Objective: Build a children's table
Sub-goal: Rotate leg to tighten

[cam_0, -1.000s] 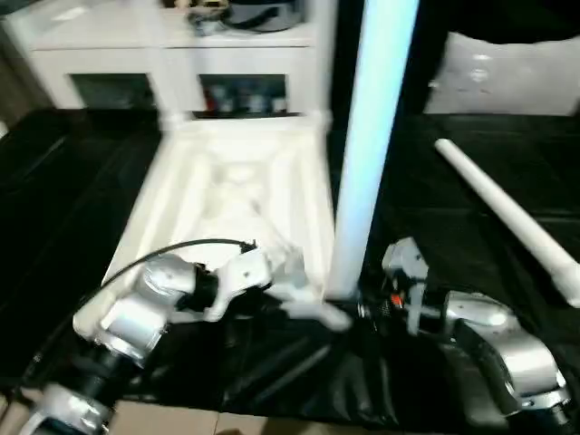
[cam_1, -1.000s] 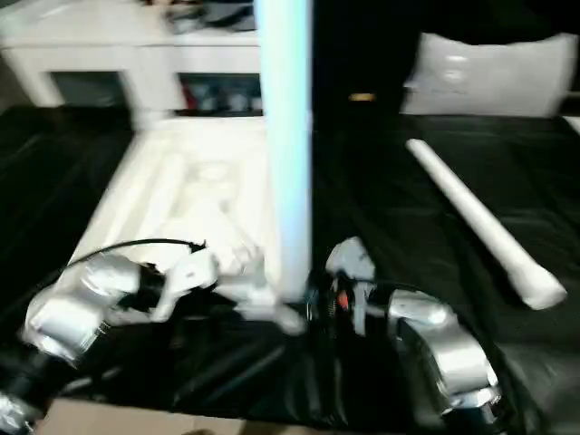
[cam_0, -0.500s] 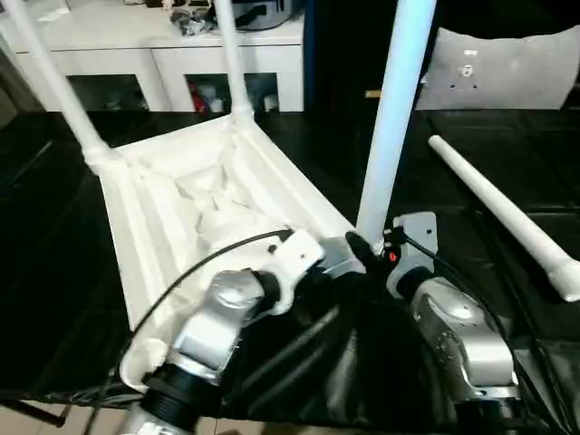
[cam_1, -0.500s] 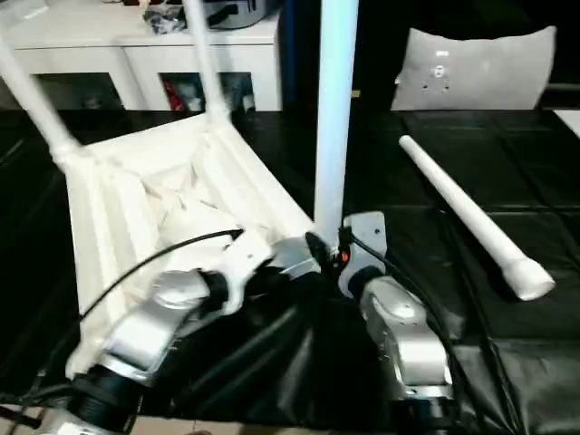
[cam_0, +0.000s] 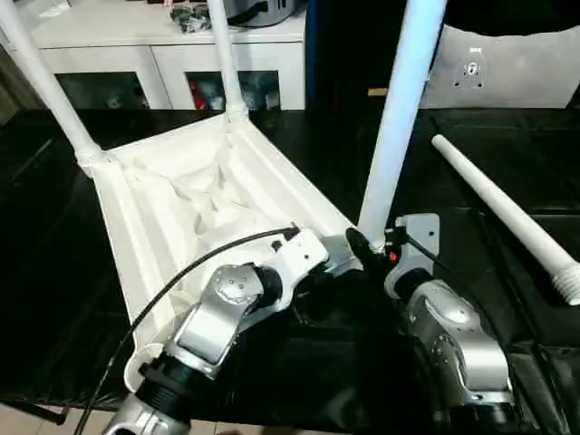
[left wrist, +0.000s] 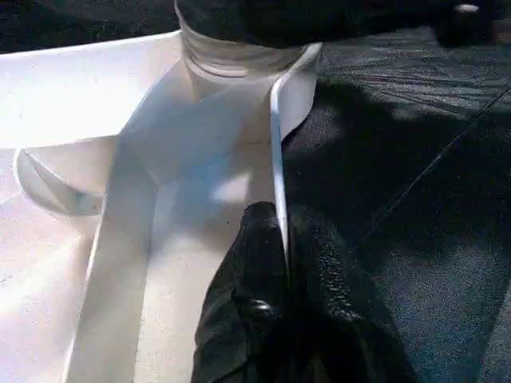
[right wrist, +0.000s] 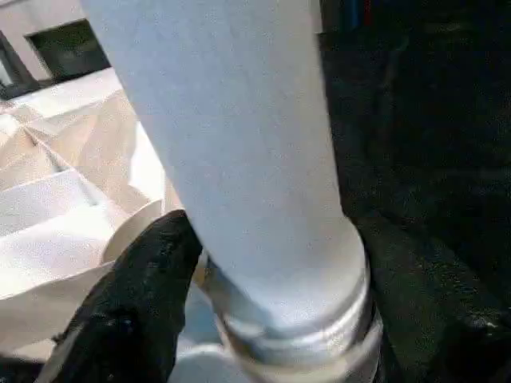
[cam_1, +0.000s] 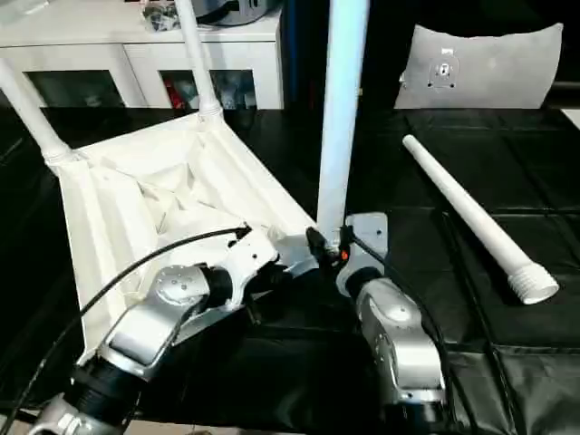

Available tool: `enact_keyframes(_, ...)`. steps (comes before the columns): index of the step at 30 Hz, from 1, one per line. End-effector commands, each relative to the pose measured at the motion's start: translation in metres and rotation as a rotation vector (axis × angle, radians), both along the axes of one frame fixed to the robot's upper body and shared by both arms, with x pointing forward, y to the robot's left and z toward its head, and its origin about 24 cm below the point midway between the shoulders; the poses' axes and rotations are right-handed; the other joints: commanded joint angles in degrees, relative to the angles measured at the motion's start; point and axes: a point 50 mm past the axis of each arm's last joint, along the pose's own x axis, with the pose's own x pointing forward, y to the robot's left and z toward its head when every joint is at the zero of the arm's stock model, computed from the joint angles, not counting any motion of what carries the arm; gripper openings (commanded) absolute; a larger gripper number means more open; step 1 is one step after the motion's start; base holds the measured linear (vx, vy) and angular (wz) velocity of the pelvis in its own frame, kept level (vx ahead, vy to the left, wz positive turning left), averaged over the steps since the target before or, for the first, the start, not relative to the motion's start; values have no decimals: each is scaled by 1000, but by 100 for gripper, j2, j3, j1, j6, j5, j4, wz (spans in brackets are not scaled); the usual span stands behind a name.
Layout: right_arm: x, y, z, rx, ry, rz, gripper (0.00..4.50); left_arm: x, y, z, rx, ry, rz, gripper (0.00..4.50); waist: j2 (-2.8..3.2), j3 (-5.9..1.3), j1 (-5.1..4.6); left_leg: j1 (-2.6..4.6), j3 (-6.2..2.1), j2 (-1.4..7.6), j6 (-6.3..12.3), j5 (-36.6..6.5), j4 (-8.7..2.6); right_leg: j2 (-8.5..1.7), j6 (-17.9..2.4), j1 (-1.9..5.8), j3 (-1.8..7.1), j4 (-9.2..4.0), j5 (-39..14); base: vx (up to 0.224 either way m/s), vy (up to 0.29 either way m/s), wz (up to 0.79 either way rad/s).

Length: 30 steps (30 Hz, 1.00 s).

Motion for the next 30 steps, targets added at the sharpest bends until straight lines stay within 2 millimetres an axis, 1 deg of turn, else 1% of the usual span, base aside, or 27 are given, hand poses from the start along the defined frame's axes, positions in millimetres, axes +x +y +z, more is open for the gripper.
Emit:
enact_keyframes(1, -7, 8, -2, 56, 17, 64, 388, 10, 0, 18, -21, -95, -4, 0, -83, -270, 8, -9, -36, 103, 92, -1274, -422, -215, -886, 252, 127, -509, -1438, 0, 0, 0)
enact_keyframes(2, -9, 5, -2, 58, 10, 66, 399, 11, 1, 17, -21, -96, 0, 0, -95, -267, 4, -14, -37, 103, 90, -1290, -427, -213, -862, 253, 126, -513, -1478, 0, 0, 0)
enact_keyframes(3, -11, 4, -1, 59, 6, 68, 399, 12, 1, 17, -21, -97, 2, 0, -99, -270, 2, -16, -40, 105, 81, -1299, -429, -217, -848, 253, 126, -510, -1527, 0, 0, 0)
enact_keyframes(4, -11, 4, -1, 59, 5, 69, 407, 12, 1, 17, -21, -97, 3, 0, -90, -265, 3, -8, -39, 110, 72, -1323, -431, -217, -844, 236, 129, -519, -1578, 0, 0, 0)
enact_keyframes(5, -18, -2, -1, 62, -12, 85, 422, 13, 1, 17, -18, -107, -1, 0, -104, -264, -2, -13, -37, 108, 71, -1327, -429, -216, -847, 236, 130, -520, -1586, 0, 0, 0)
enact_keyframes(6, -19, -4, -1, 60, -15, 88, 422, 14, 0, 17, -19, -110, 0, 0, -112, -256, 20, -9, -32, 111, 86, -1330, -426, -214, -807, 237, 140, -534, -1604, 0, 0, 0)
enact_keyframes(7, -28, -11, -1, 63, -29, 99, 442, 15, -1, 18, -43, -118, 11, 0, -125, -262, 25, -15, -32, 111, 114, -1319, -421, -216, -802, 254, 141, -533, -1567, 0, 0, 0)
enact_keyframes(10, -37, -23, 2, 82, -39, 74, 448, 16, -3, 21, -110, -102, 22, 0, -139, -266, 35, -36, -35, 103, 170, -1238, -416, -226, -827, 252, 134, -524, -1544, 0, 0, 0)
enact_keyframes(11, -39, -26, 3, 94, -43, 67, 450, 16, -3, 23, -134, -98, 17, 28, -164, -260, 25, -52, -34, 98, 190, -1220, -418, -228, -822, 264, 135, -528, -1569, 0, 0, 0)
enact_keyframes(12, -41, -28, 5, 103, -46, 56, 450, 15, -4, 26, -168, -100, 15, 28, -163, -265, 37, -38, -33, 103, 222, -1209, -411, -228, -803, 248, 137, -531, -1645, 0, 0, 0)
enact_keyframes(13, -42, -30, 6, 107, -48, 50, 450, 15, -4, 28, -190, -102, 15, 44, -143, -264, 51, -41, -28, 96, 241, -1182, -404, -237, -826, 241, 136, -542, -1721, 0, 0, 0)
enact_keyframes(14, -42, -30, 6, 105, -48, 51, 450, 15, -4, 29, -196, -102, 12, 44, -132, -272, 57, -26, -29, 112, 244, -1177, -403, -239, -855, 231, 137, -546, -1706, 0, 0, 0)
enact_keyframes(15, -43, -30, 7, 89, -47, 61, 450, 14, -3, 33, -210, -118, 4, 59, -114, -273, 43, -33, -35, 128, 230, -1127, -405, -227, -920, 231, 132, -522, -1515, 0, 0, 0)
enact_keyframes(16, -43, -30, 7, 76, -46, 72, 450, 14, -2, 34, -213, -129, 4, 63, -138, -275, 39, -40, -36, 128, 231, -1085, -408, -211, -937, 250, 124, -504, -1317, 0, 0, 0)
enact_keyframes(17, -43, -30, 8, 62, -41, 82, 450, 14, 1, 36, -225, -128, 14, 76, -161, -275, 32, -50, -35, 121, 248, -1051, -405, -213, -936, 261, 120, -497, -1248, 0, 0, 0)
enact_keyframes(18, -43, -30, 8, 55, -38, 88, 450, 14, 2, 37, -234, -124, 23, 76, -149, -281, 26, -55, -33, 113, 274, -968, -395, -218, -955, 270, 117, -485, -1155, 0, 0, 0)
enact_keyframes(20, -43, -27, 10, 42, -23, 130, 450, 15, 16, 38, -207, -135, 84, 76, -202, -282, 18, -53, -22, 104, 316, -888, -378, -209, -968, 280, 113, -482, -1118, 0, 0, 0)
enact_keyframes(21, -44, -26, 11, 31, -12, 155, 450, 16, 25, 39, -182, -150, 119, 76, -175, -284, 16, -51, -22, 101, 328, -829, -369, -207, -961, 279, 113, -472, -1099, 0, 0, 0)
enact_keyframes(22, -44, -24, 11, 18, -1, 178, 450, 17, 33, 41, -160, -163, 150, 76, -191, -274, 9, -50, -17, 100, 332, -840, -369, -204, -930, 269, 113, -487, -1176, 0, 0, 0)
enact_keyframes(23, -45, -21, 10, 0, 14, 204, 450, 17, 41, 42, -142, -171, 175, 76, -182, -278, 16, -38, -22, 102, 318, -840, -369, -203, -926, 271, 109, -479, -1201, 0, 0, 0)
enact_keyframes(24, -46, -17, 7, -36, 44, 251, 450, 17, 55, 44, -116, -169, 207, 76, -187, -279, 21, -46, -32, 105, 297, -781, -372, -201, -901, 287, 105, -459, -1184, 0, 0, 0)
enact_keyframes(25, -48, -13, 6, -62, 64, 284, 450, 16, 65, 45, -94, -171, 233, 60, -170, -274, 15, -38, -28, 102, 266, -766, -375, -191, -896, 269, 104, -463, -1203, 0, 0, 0)
enact_keyframes(26, -48, -10, 5, -82, 74, 310, 450, 15, 75, 46, -64, -175, 264, 50, -184, -270, 8, -28, -24, 106, 249, -809, -374, -186, -899, 256, 104, -468, -1244, 0, 0, 0)
enact_keyframes(27, -48, -7, 3, -98, 89, 328, 450, 13, 86, 47, -36, -164, 295, 50, -165, -258, 0, -14, -18, 109, 224, -896, -385, -186, -905, 238, 109, -483, -1349, 0, 0, 0)
enact_keyframes(28, -47, -4, 3, -110, 97, 342, 450, 10, 95, 47, -10, -156, 326, 50, -185, -263, 5, -1, -21, 116, 192, -908, -383, -188, -925, 235, 113, -472, -1325, 0, 0, 0)
enact_keyframes(29, -47, -1, 1, -125, 108, 354, 450, 7, 107, 49, 28, -153, 365, 38, -169, -269, 8, 5, -32, 127, 168, -885, -387, -192, -954, 242, 113, -445, -1242, 0, 0, 0)
enact_keyframes(30, -45, 0, -1, -149, 129, 353, 450, 2, 118, 50, 59, -140, 397, 31, -151, -260, 0, 14, -37, 135, 137, -868, -400, -183, -996, 233, 109, -424, -1121, 0, 0, 0)
